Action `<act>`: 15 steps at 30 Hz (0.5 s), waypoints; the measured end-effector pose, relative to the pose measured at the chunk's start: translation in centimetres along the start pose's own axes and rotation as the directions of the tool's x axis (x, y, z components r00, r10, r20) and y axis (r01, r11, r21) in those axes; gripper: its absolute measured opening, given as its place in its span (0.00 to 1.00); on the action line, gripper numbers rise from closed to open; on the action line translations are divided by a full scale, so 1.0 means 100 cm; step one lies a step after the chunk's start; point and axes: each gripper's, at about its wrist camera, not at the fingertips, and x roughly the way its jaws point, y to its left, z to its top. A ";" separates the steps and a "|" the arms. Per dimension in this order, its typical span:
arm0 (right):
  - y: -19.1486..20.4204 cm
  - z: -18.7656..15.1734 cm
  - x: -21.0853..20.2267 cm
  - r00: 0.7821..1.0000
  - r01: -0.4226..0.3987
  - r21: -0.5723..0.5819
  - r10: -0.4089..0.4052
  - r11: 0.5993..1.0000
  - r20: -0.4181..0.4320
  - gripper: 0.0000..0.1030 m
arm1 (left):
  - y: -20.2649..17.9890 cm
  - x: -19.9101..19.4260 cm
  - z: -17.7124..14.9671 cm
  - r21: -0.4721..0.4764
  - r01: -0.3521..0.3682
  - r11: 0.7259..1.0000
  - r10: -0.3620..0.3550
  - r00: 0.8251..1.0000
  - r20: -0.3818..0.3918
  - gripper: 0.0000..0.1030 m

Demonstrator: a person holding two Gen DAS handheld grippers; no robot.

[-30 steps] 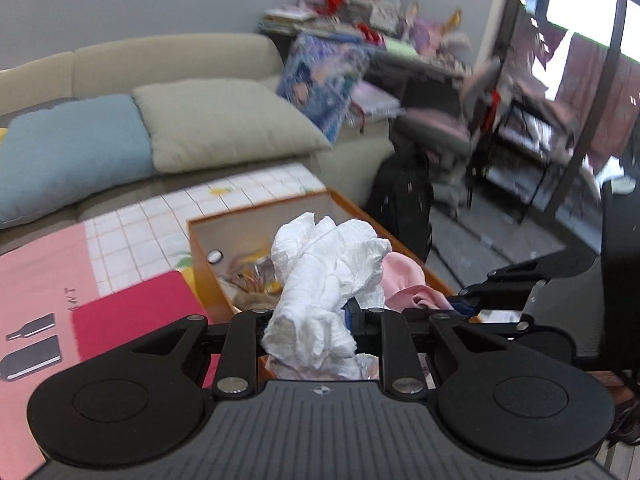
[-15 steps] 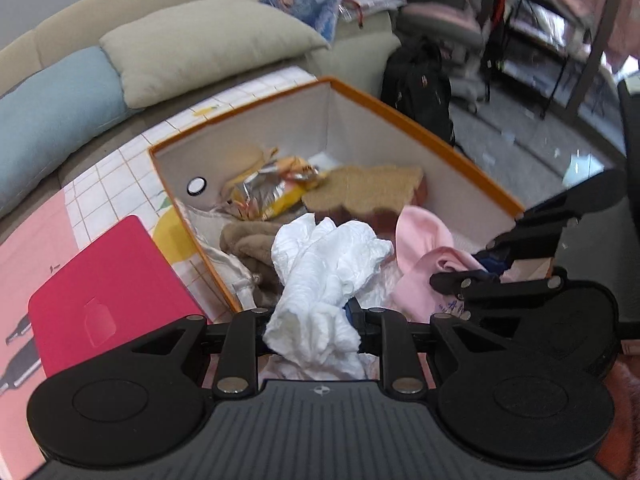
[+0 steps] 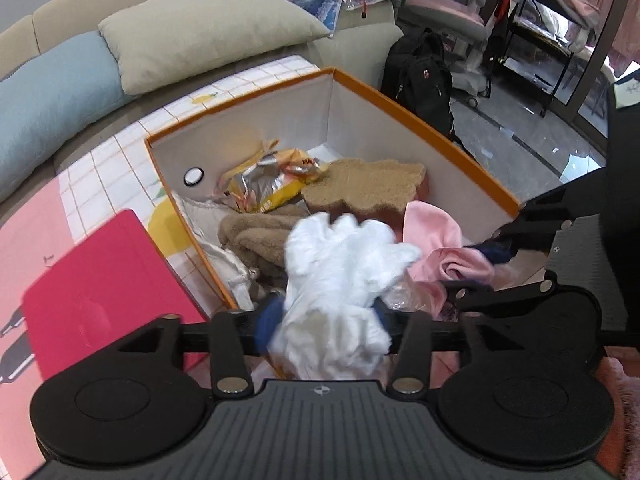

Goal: Organize soft objects
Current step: 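Carry the tissue and pink cloth into the white box and open both grippers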

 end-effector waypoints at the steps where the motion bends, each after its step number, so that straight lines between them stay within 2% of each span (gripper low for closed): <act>1: 0.000 0.001 -0.002 1.000 0.009 -0.017 -0.009 1.000 -0.007 0.40 | 0.001 -0.005 0.001 0.004 -0.001 1.000 0.001 1.000 0.006 0.65; 5: 0.000 0.007 -0.018 0.999 0.031 -0.071 -0.032 0.997 -0.009 0.50 | 0.005 -0.027 0.009 -0.005 -0.016 1.000 0.016 1.000 0.016 0.78; 7: -0.002 0.010 -0.028 1.000 0.026 -0.075 -0.027 0.997 -0.009 0.65 | 0.009 -0.040 0.011 -0.016 -0.017 1.000 0.018 0.999 0.040 0.79; 9: -0.002 0.014 -0.040 1.000 0.013 -0.089 -0.014 0.996 -0.012 0.73 | 0.014 -0.056 0.013 -0.033 -0.016 0.999 0.018 0.998 0.066 0.81; 13: 0.003 0.021 -0.070 0.999 0.034 -0.111 -0.030 0.993 0.039 0.87 | 0.023 -0.086 0.016 -0.067 -0.005 0.998 0.012 0.994 0.110 0.83; 15: 0.005 0.024 -0.085 0.996 0.041 -0.103 -0.032 0.994 0.088 0.90 | 0.028 -0.103 0.016 -0.080 -0.014 0.997 0.025 0.990 0.136 0.83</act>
